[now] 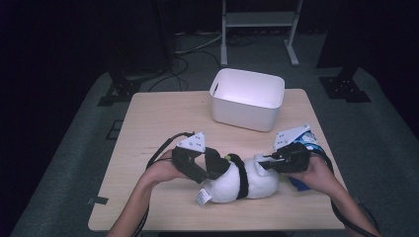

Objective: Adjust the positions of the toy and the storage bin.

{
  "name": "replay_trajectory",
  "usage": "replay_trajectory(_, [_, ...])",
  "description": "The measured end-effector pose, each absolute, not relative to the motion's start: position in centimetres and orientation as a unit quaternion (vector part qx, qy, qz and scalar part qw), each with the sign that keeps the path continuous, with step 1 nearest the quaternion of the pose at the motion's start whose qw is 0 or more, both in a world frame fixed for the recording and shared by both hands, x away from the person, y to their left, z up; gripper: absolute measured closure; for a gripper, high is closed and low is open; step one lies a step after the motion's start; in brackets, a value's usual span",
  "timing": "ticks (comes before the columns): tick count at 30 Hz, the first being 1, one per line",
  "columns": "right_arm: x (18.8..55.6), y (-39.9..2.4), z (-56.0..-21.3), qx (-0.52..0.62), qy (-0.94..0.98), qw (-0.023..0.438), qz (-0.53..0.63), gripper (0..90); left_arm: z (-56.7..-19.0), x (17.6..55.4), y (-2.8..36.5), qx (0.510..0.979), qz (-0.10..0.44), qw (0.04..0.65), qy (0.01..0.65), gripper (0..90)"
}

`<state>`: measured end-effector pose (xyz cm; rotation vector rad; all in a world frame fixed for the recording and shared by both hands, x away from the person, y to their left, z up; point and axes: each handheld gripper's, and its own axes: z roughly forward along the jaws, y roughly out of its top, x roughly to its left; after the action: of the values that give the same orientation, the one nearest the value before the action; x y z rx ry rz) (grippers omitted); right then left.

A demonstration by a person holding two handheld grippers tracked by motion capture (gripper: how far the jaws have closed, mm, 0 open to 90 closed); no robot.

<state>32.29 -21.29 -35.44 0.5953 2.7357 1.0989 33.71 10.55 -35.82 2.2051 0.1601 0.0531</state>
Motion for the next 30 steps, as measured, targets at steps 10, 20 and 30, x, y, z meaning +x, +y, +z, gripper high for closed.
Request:
replay_trajectory(10, [32.3, -21.5, -35.5, 0.200, 0.908, 0.068, 0.363, 77.6, -36.3, 33.6, 12.0, 0.886, 0.026, 0.455, 0.082, 20.4])
replay_trajectory(20, [32.4, -21.8, -35.5, 0.208, 0.906, 0.068, 0.362, 77.6, -37.6, 33.7, 12.3, 0.889, 0.015, 0.449, 0.094, 19.5])
replay_trajectory(30, [32.6, -20.5, -34.7, 0.189, 0.912, 0.078, 0.355, 77.5, -38.3, 34.1, 12.4, 0.881, 0.006, 0.462, 0.102, 19.9])
